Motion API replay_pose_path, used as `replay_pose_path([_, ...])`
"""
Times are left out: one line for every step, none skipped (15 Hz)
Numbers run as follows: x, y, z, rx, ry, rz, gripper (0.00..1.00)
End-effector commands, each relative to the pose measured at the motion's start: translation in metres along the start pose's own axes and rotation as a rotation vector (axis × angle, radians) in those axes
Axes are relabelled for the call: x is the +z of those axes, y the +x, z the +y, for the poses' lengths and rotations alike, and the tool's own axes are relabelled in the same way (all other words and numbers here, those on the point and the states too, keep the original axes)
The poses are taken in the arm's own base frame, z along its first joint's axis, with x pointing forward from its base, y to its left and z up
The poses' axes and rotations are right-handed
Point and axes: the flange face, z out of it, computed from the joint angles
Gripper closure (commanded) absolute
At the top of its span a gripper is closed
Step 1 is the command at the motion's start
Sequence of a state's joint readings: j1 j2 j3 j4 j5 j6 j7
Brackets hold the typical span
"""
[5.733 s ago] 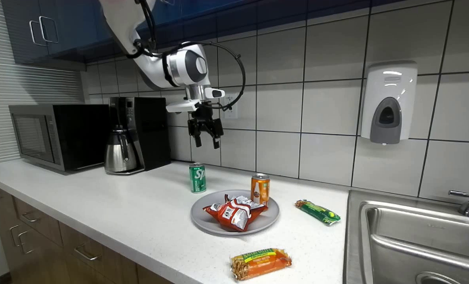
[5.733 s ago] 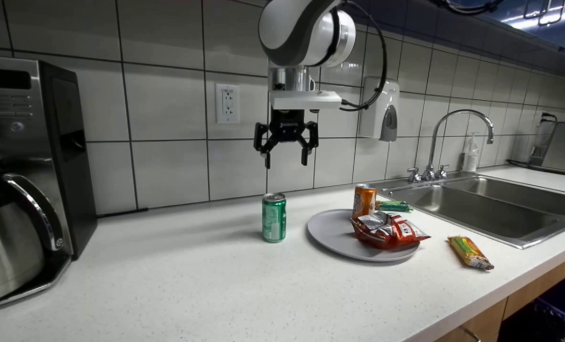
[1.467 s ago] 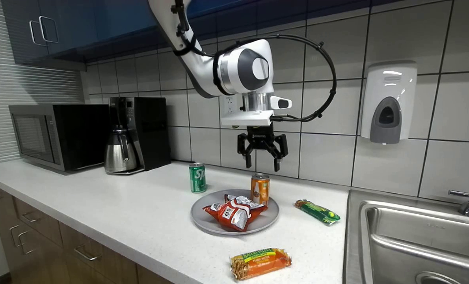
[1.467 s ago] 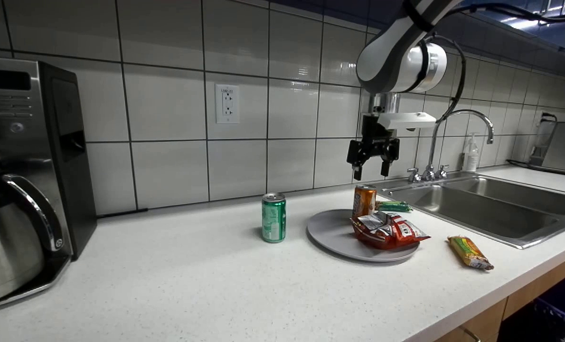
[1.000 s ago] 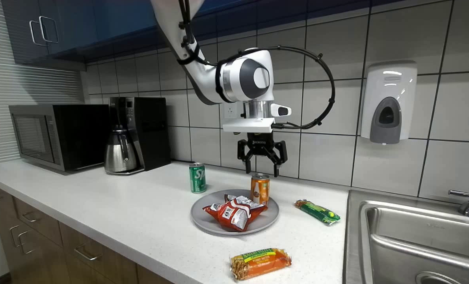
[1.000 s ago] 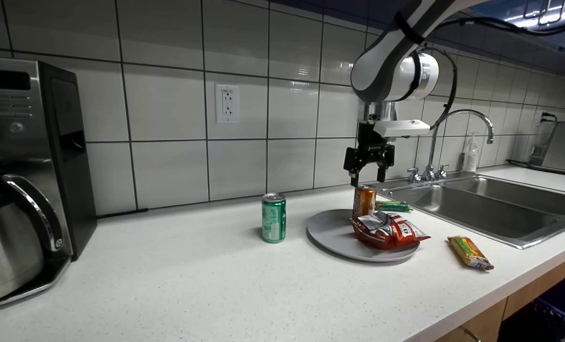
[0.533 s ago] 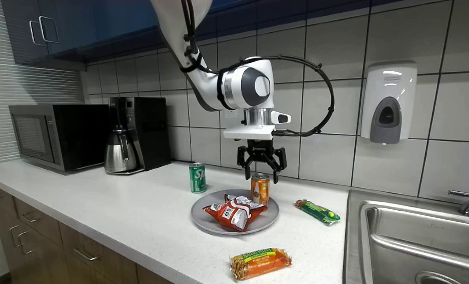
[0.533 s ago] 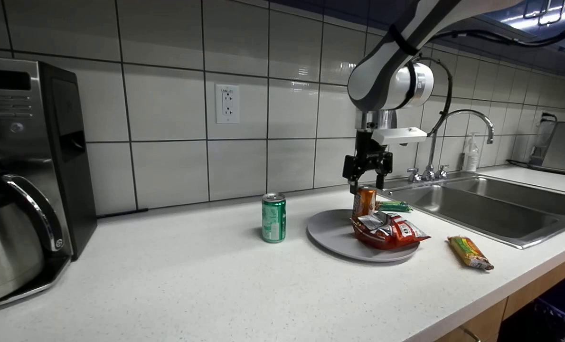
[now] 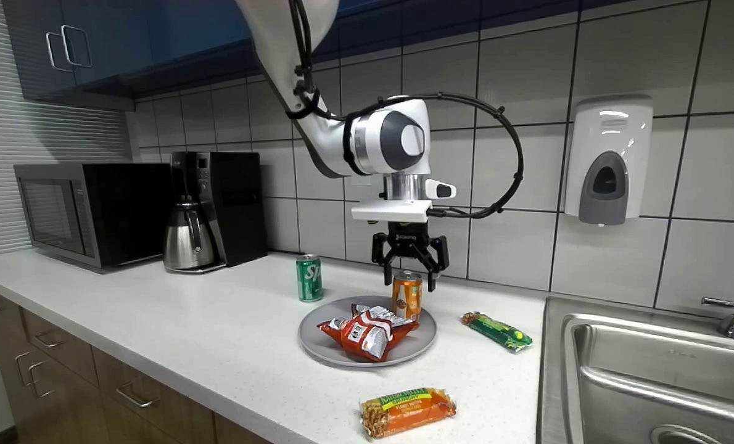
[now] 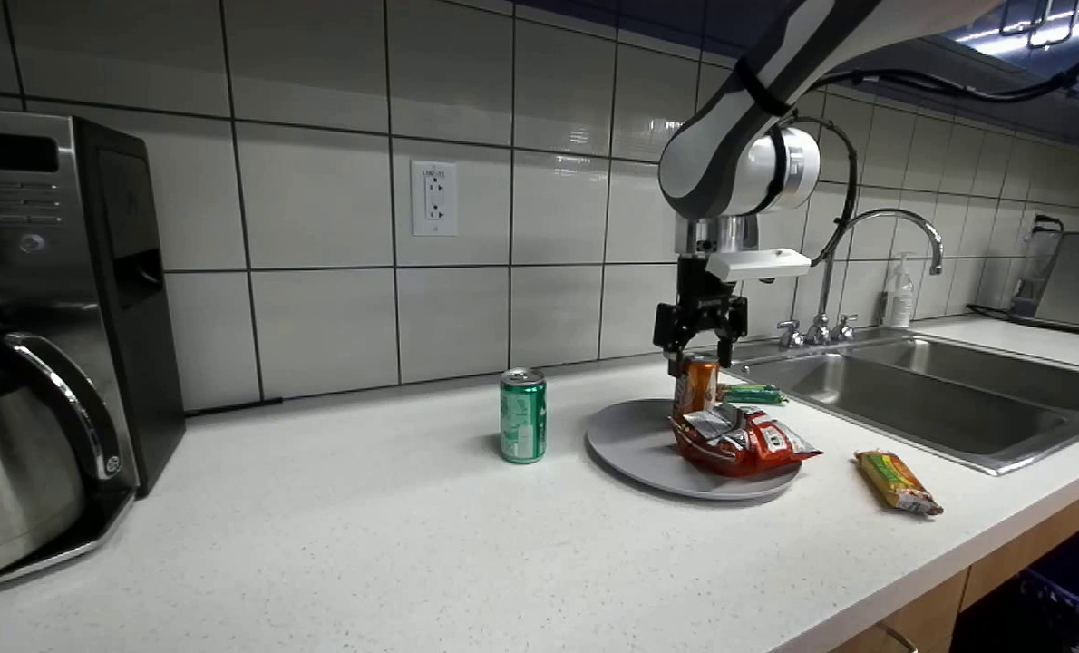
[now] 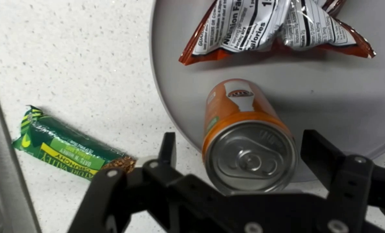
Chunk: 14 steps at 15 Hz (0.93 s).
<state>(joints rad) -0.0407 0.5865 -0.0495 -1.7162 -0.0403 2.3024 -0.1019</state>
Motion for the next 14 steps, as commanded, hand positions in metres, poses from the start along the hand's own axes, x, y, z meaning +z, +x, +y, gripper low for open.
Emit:
replay_pose_path([-0.002,0.006,0.006,-0.006,0.02,-0.02,0.3])
replay_pose_path([-0.001,0.007,0.007,-0.006,0.019,-0.022,0.39])
replay_pose_path([-0.001,0.007,0.007,-0.005,0.018,-0.024,0.47])
replay_pose_path([0.0,0.007,0.007,-0.005,0.017,-0.025,0.54])
replay_pose_path([-0.001,0.007,0.008,-0.004,0.015,-0.026,0.61])
replay_pose_path([-0.001,0.008,0.008,-0.004,0.014,-0.027,0.62])
replay_pose_path([-0.003,0.008,0.007,-0.005,0.012,-0.026,0.62])
replay_pose_path([-0.004,0.008,0.007,-0.006,0.013,-0.026,0.62])
replay_pose_path([-0.006,0.008,0.006,-0.007,0.013,-0.022,0.62])
replay_pose_path([-0.009,0.008,0.005,-0.009,0.013,-0.017,0.62])
replay_pose_path([-0.013,0.008,0.005,-0.011,0.013,-0.011,0.62])
replay_pose_path([-0.014,0.008,0.004,-0.012,0.014,-0.008,0.62])
replay_pose_path([-0.017,0.009,0.004,-0.013,0.013,-0.003,0.62])
replay_pose_path([-0.019,0.01,0.004,-0.014,0.013,0.001,0.62])
